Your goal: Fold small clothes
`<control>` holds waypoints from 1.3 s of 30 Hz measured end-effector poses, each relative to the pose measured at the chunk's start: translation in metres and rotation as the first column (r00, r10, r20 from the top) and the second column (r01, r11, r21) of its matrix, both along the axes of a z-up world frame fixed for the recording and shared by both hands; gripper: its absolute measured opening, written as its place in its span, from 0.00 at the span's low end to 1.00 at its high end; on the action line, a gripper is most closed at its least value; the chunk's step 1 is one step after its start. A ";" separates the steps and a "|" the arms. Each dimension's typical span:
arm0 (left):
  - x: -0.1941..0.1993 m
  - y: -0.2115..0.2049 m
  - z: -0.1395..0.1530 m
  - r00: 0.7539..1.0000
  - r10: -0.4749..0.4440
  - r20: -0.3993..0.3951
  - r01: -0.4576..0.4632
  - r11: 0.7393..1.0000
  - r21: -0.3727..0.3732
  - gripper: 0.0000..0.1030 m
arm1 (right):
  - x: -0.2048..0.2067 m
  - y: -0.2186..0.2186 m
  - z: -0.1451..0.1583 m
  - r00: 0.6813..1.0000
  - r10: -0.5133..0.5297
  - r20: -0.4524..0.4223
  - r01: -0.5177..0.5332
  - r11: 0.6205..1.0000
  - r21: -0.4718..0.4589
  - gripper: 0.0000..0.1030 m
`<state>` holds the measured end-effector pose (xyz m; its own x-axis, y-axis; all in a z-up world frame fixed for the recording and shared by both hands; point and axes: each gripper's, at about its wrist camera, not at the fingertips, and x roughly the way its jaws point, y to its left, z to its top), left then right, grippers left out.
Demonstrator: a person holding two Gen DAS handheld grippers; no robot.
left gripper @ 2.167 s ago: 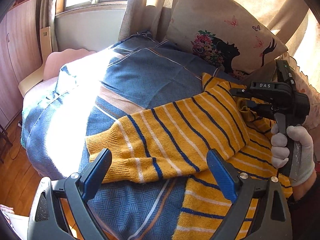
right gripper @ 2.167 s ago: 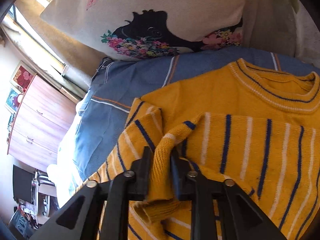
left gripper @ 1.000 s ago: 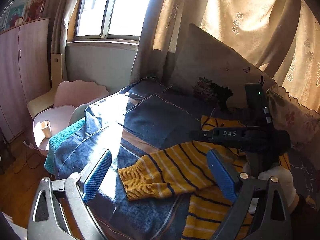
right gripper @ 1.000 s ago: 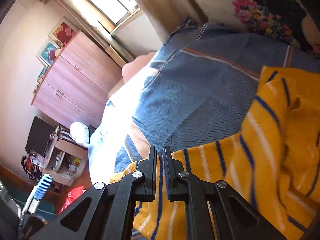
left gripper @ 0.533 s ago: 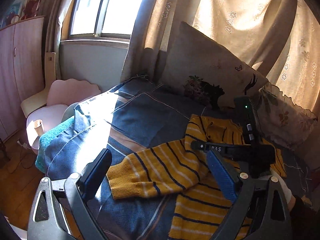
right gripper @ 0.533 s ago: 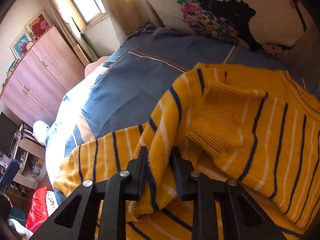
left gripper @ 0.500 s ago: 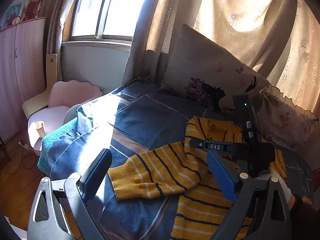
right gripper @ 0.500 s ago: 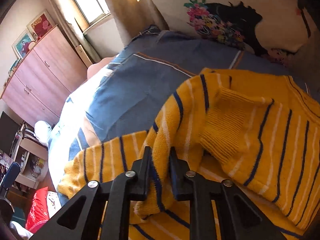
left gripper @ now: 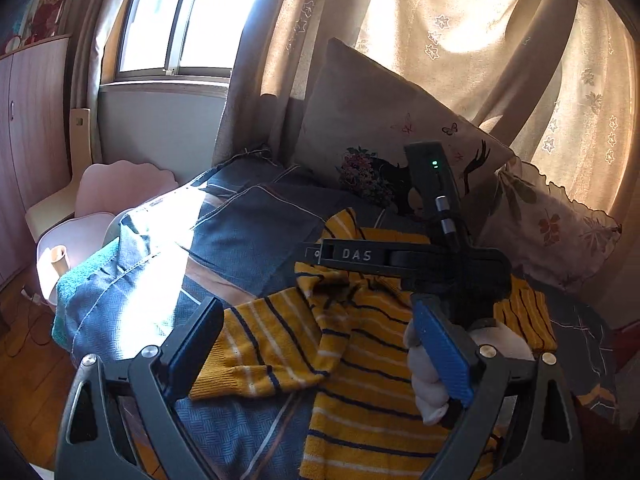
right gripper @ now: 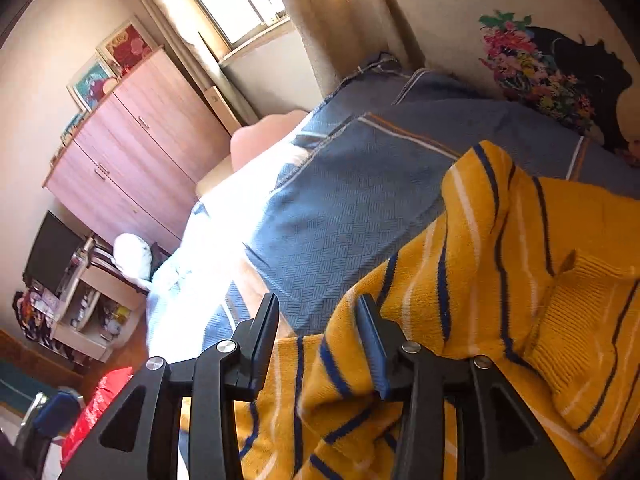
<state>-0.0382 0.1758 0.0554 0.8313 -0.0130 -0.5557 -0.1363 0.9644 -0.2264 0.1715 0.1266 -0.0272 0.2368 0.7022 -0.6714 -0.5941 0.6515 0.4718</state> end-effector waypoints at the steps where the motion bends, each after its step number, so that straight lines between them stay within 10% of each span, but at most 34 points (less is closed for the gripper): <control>1: 0.005 -0.005 0.001 1.000 -0.021 -0.001 0.021 1.000 -0.003 0.93 | 0.001 -0.023 0.009 0.999 -0.032 0.004 0.032 0.999 0.040 0.43; 9: 0.107 -0.066 -0.017 0.954 -0.285 -0.092 0.280 0.958 -0.070 0.92 | -0.003 -0.237 0.016 0.900 -0.430 -0.066 0.435 0.885 0.163 0.48; 16: 0.216 -0.070 -0.084 0.887 -0.315 -0.338 0.238 0.938 -0.251 0.82 | -0.063 -0.352 -0.003 0.816 -0.566 -0.118 0.579 0.799 0.164 0.48; 18: 0.222 -0.074 -0.085 0.896 -0.301 -0.327 0.236 0.945 -0.225 0.64 | -0.080 -0.376 -0.005 0.789 -0.605 -0.109 0.615 0.774 0.153 0.49; 20: 0.228 -0.083 -0.086 0.869 -0.344 -0.355 0.273 0.933 -0.235 0.08 | -0.093 -0.395 -0.006 0.759 -0.644 -0.095 0.651 0.746 0.139 0.49; 27: 0.230 -0.064 -0.071 0.907 -0.218 -0.360 0.156 0.968 -0.194 0.07 | -0.115 -0.442 -0.007 0.685 -0.727 -0.038 0.726 0.678 0.116 0.49; 39: 0.221 -0.048 -0.085 0.914 -0.110 -0.391 0.082 0.993 -0.089 0.12 | -0.060 -0.409 -0.026 0.754 -0.643 -0.134 0.657 0.743 0.131 0.49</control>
<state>0.1827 0.1275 -0.0297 0.5371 -0.1321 -0.8331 -0.1358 0.9612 -0.2400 0.1116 -0.2823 -0.0532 0.6296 0.4944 -0.5993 -0.0127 0.7778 0.6284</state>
